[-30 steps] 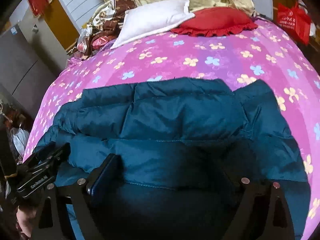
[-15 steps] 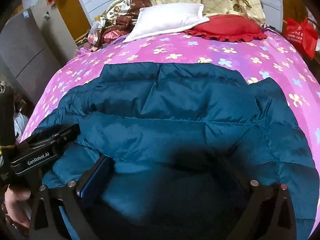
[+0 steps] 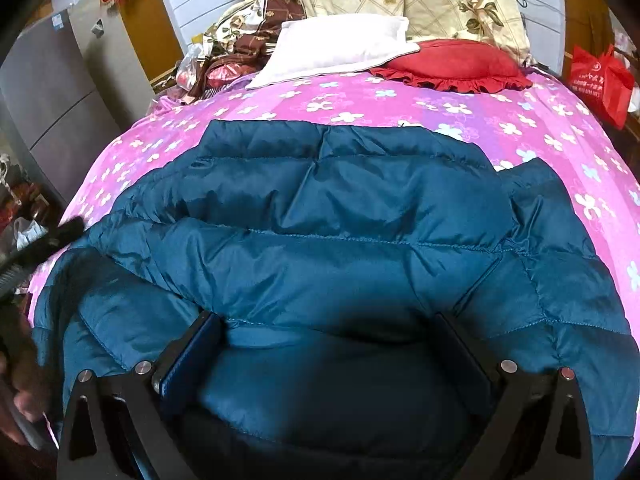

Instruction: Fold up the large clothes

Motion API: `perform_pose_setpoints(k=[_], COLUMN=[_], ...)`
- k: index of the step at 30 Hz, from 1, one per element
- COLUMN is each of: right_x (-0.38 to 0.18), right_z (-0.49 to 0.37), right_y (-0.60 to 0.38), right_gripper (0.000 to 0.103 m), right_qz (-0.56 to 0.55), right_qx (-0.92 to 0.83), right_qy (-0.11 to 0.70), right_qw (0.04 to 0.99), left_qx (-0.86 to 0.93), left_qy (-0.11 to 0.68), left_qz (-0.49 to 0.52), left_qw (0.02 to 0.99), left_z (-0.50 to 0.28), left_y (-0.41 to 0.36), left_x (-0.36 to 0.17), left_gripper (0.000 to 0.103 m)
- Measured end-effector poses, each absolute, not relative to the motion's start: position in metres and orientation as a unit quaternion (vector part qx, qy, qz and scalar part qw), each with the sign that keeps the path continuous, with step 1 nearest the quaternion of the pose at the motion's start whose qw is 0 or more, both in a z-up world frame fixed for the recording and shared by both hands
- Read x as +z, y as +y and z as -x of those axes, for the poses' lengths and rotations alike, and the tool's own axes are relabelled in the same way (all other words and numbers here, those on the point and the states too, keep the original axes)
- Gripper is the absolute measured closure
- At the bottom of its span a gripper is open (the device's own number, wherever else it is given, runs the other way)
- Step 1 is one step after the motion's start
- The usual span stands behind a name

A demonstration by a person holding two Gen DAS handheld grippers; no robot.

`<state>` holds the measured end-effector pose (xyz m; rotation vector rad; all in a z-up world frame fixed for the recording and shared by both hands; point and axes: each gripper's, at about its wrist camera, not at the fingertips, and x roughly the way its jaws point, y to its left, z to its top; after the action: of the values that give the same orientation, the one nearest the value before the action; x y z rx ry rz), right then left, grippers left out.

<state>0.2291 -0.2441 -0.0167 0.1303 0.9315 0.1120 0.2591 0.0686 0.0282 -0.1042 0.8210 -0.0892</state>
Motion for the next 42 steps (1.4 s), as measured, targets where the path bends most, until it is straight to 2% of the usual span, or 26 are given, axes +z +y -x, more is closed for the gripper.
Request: perform_pose_setpoints(k=[6, 11, 16, 18, 20, 22, 23, 25, 27, 29, 32, 36, 42], right_x=[-0.016, -0.016, -0.016, -0.017, -0.016, -0.016, -0.017, -0.017, -0.016, -0.015, -0.007, 0.003, 0.000], right_z=[-0.229, -0.229, -0.229, -0.229, -0.229, -0.229, -0.229, -0.229, -0.229, -0.230, -0.225, -0.209, -0.181], right_y=[-0.244, -0.244, -0.243, -0.243, -0.244, -0.243, -0.243, -0.243, -0.243, -0.244, -0.253, -0.282, -0.371], right_gripper=[0.000, 0.000, 0.000, 0.000, 0.000, 0.000, 0.000, 0.000, 0.000, 0.000, 0.000, 0.000, 0.001], right_qz=[-0.064, -0.061, -0.061, -0.061, -0.061, -0.061, -0.060, -0.060, -0.061, -0.060, -0.058, -0.035, -0.086], right_qx=[0.054, 0.053, 0.053, 0.053, 0.053, 0.053, 0.053, 0.053, 0.053, 0.056, 0.052, 0.031, -0.003], right_qy=[0.448, 0.447, 0.448, 0.449, 0.449, 0.449, 0.449, 0.449, 0.451, 0.459, 0.462, 0.455, 0.458], right_qw=[0.890, 0.891, 0.890, 0.890, 0.890, 0.890, 0.890, 0.890, 0.889, 0.885, 0.884, 0.889, 0.885], left_qx=[-0.036, -0.099, -0.127, -0.154, -0.167, -0.177, -0.178, -0.172, -0.158, -0.139, -0.128, -0.125, -0.110], left_qy=[0.454, 0.497, 0.484, 0.481, 0.472, 0.459, 0.455, 0.451, 0.447, 0.450, 0.456, 0.455, 0.453], left_qz=[0.062, 0.172, 0.180, 0.180, 0.169, 0.168, 0.166, 0.161, 0.144, 0.130, 0.139, 0.135, 0.115], left_qw=[0.888, 0.845, 0.847, 0.844, 0.849, 0.855, 0.857, 0.861, 0.869, 0.873, 0.869, 0.871, 0.877], left_z=[-0.258, -0.269, -0.278, -0.278, -0.274, -0.269, -0.267, -0.268, -0.268, -0.270, -0.273, -0.272, -0.270], left_y=[0.136, 0.165, 0.155, 0.148, 0.144, 0.145, 0.145, 0.145, 0.140, 0.136, 0.139, 0.141, 0.135], left_x=[-0.007, -0.041, -0.039, -0.037, -0.032, -0.028, -0.027, -0.030, -0.031, -0.036, -0.042, -0.044, -0.045], left_gripper=[0.012, 0.008, 0.004, 0.014, 0.037, 0.051, 0.052, 0.052, 0.047, 0.034, 0.025, 0.024, 0.020])
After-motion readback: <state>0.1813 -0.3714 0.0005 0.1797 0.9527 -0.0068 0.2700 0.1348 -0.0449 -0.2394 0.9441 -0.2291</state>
